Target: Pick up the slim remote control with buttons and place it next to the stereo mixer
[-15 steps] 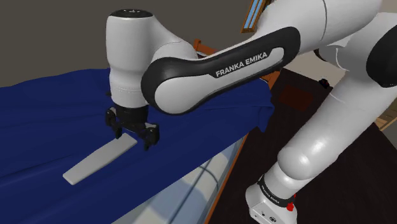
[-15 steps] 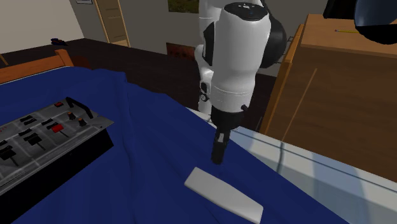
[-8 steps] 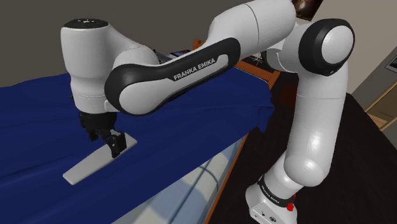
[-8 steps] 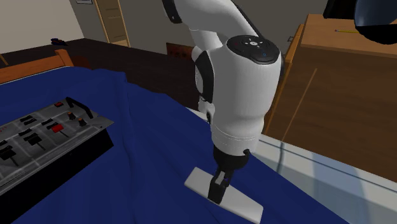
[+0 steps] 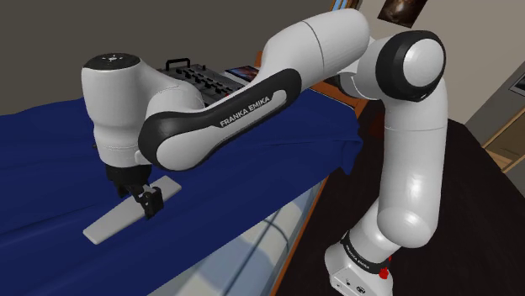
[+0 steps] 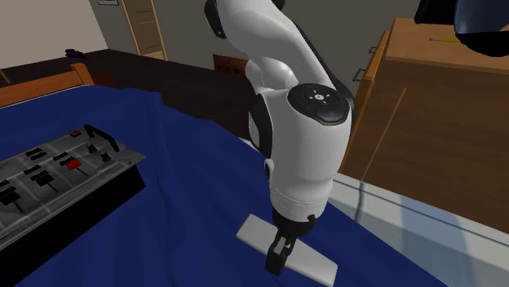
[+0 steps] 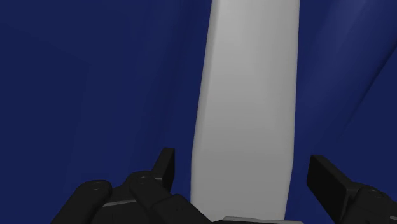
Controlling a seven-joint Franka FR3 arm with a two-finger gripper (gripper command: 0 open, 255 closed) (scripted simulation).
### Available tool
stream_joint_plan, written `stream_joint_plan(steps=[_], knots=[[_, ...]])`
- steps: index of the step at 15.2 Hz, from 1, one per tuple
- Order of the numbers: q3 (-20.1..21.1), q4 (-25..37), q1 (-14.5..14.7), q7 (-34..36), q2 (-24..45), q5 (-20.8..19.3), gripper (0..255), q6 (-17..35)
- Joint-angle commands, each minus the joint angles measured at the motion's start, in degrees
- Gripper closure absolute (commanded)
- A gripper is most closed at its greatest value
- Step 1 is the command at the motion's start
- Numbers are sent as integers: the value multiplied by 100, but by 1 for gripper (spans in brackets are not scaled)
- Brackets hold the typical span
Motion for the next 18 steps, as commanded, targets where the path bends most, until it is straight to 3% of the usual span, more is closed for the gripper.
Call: stream_joint_plan(steps=[1, 7, 8, 18], knots=[[-21, -2, 18, 16, 30, -27, 0, 30], [-20, -2, 18, 15, 29, -27, 0, 29], [-20, -2, 18, 15, 29, -27, 255, 29], [10, 19, -2, -8, -12, 12, 255, -23]])
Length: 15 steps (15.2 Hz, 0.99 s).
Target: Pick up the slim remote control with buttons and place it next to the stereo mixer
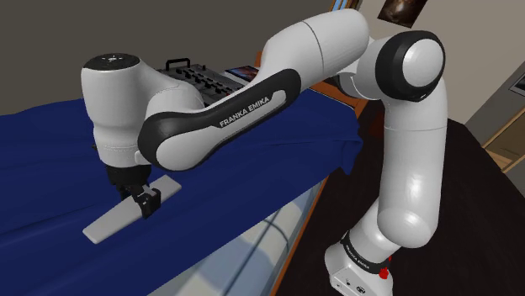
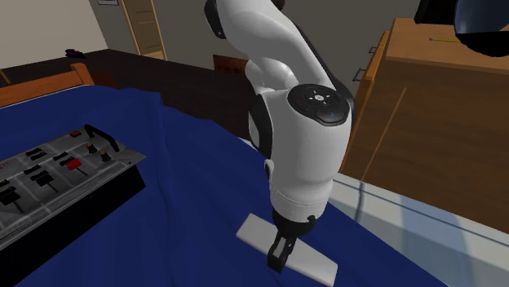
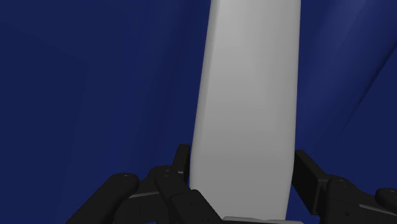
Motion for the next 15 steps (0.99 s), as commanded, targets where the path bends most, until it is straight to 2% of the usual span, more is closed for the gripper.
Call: stream_joint_plan(steps=[1, 15], knots=[[47, 31, -31, -36, -64, 60, 255, -79], [383, 505, -235, -342, -550, 544, 255, -890]])
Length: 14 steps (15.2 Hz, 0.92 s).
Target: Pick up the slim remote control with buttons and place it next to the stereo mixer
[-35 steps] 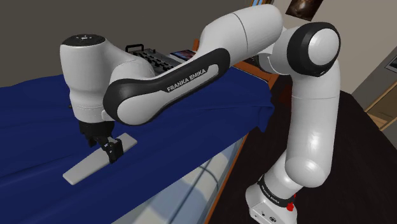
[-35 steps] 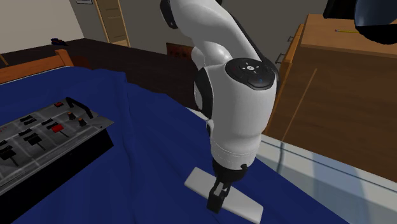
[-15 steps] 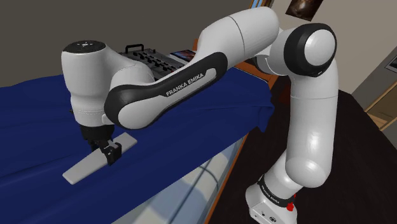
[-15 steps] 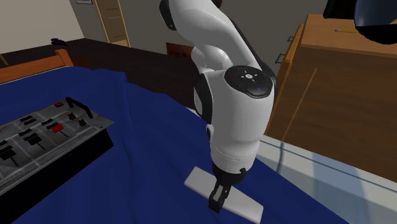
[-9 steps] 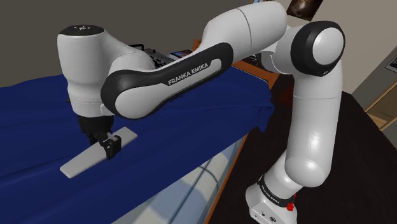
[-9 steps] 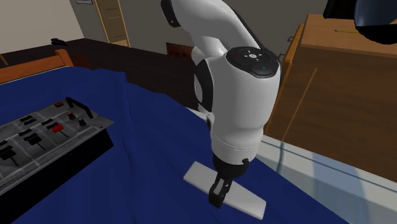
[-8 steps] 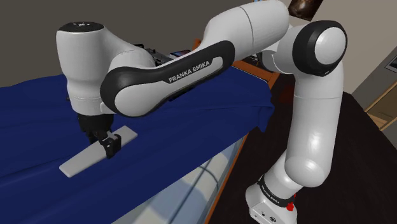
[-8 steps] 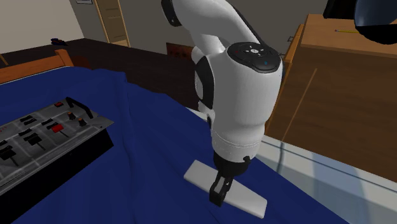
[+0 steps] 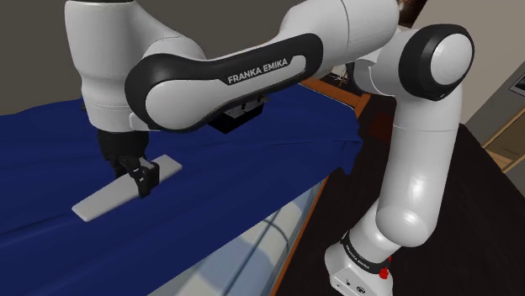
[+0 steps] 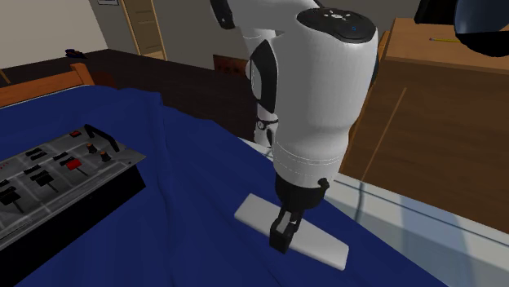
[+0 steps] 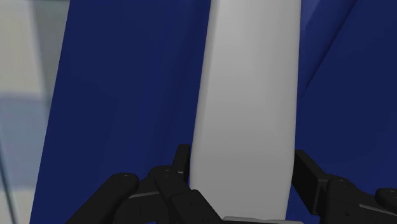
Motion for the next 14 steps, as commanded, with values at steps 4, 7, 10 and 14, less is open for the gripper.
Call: stream_joint_plan(steps=[4, 7, 10, 14], knots=[[93, 226, -48, -100, -147, 149, 255, -319], [135, 383, -59, -149, -213, 220, 255, -516], [170, 555, -60, -193, -268, 280, 255, -718], [205, 809, -44, -242, -322, 342, 255, -997]])
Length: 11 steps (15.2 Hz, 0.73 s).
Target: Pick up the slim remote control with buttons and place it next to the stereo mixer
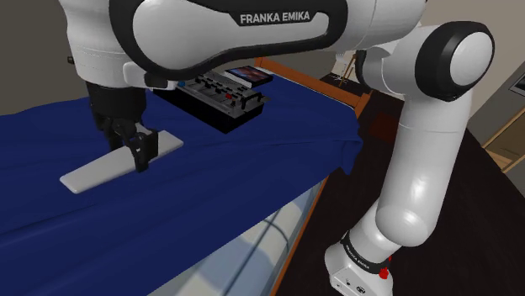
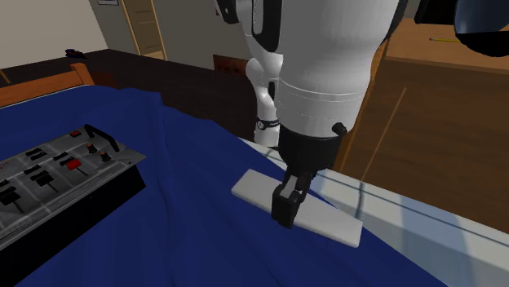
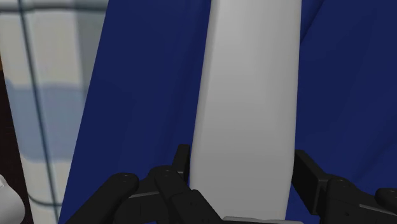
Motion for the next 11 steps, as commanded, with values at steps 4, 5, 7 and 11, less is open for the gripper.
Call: stream_joint_plan(steps=[4, 5, 7, 11], knots=[[32, 339, 47, -43, -40, 52, 255, -354], [35, 415, 60, -51, -43, 59, 255, -429], [42, 572, 91, -66, -46, 68, 255, -582], [45, 914, 175, -87, -29, 66, 255, -898]])
